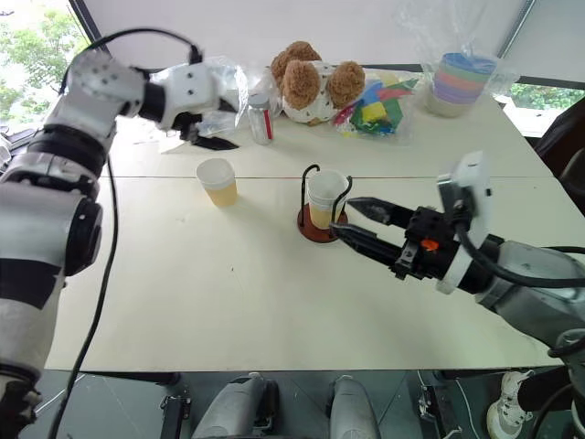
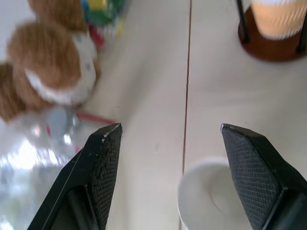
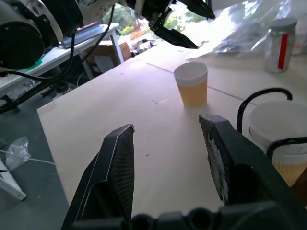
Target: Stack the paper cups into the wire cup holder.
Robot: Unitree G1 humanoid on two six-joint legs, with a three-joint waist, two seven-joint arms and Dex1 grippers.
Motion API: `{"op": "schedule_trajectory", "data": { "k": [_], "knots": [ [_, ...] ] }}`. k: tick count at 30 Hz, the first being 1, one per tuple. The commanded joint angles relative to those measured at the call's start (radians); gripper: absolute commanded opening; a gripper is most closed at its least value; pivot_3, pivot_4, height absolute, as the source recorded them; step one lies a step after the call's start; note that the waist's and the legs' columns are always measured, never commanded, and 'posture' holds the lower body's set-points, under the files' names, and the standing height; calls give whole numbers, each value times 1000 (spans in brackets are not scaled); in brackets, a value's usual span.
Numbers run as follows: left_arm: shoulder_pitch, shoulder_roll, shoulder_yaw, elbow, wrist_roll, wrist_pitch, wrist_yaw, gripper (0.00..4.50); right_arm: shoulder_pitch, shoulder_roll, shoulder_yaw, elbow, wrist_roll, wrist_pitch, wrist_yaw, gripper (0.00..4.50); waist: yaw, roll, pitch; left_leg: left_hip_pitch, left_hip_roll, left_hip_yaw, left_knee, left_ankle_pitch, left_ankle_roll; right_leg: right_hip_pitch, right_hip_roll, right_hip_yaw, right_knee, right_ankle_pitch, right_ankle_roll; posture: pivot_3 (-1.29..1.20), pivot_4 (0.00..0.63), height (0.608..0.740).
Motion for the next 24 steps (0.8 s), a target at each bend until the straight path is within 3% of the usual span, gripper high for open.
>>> {"op": "schedule_trajectory", "data": {
  "k": [1,14,24],
  "knots": [
    [31,23,35,-69,-29,18,-35,3353,-9,-5,27,22,-30,-27,32,2325,2,0,0,-1,0,0,2,-1,1,0,0,0,0,0,0,0,150,740],
    [110,22,28,-105,-38,92,-155,3353,44,3,37,32,-87,-32,65,2325,-3,0,0,-5,-1,-2,9,-2,3,0,0,0,1,0,1,0,150,740],
    [114,-25,-17,-55,31,76,-93,3353,133,-26,-12,-16,-89,-29,49,2325,-3,-1,0,-5,-1,-2,10,-2,3,0,0,0,1,1,1,0,150,740]
  ]
}}
